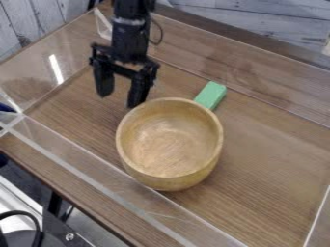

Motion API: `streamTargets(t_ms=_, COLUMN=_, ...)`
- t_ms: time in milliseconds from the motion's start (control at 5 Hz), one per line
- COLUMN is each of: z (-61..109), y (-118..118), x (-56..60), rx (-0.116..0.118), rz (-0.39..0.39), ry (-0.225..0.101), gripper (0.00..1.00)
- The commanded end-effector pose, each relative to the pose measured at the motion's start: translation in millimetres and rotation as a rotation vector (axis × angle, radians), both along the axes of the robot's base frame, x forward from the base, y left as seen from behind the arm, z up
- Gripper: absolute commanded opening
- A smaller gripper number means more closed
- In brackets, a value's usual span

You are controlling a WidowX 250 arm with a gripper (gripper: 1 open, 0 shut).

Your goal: Remove the green block from inside the brown bowl and put it on the table

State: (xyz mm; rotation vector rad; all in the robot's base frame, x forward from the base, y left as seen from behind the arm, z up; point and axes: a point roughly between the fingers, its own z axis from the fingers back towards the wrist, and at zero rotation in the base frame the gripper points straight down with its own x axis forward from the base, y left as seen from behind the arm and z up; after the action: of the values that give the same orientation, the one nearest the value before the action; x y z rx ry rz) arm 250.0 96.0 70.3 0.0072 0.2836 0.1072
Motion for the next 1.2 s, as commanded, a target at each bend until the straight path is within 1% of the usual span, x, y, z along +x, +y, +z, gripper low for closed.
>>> streamTargets(t_ms=0, z=36.6, y=-1.2, x=16.6, rx=0.010, rz=-0.020, ry=-0.107, gripper=1.00)
streamTargets(t_ms=200, z=47.0, y=-5.6, x=28.1, rx=0.006, rz=-0.041, ry=-0.146, gripper=1.00)
streamTargets(t_ms=400, z=47.2, y=-9.0, x=32.9, rx=0.000, rz=-0.065, ry=-0.170, gripper=1.00)
streamTargets(t_ms=600, z=52.0, y=-2.1, x=34.3, rx=-0.045, rz=-0.035, ry=-0.164, gripper=1.00)
streamTargets(t_ms=800, z=61.2, y=5.4, x=34.5, rx=-0.100, rz=0.006, ry=-0.162, gripper=1.00)
streamTargets(t_ms=1000, z=58.0, y=-11.6, x=27.0, rx=-0.093, rz=0.074, ry=-0.160, gripper=1.00)
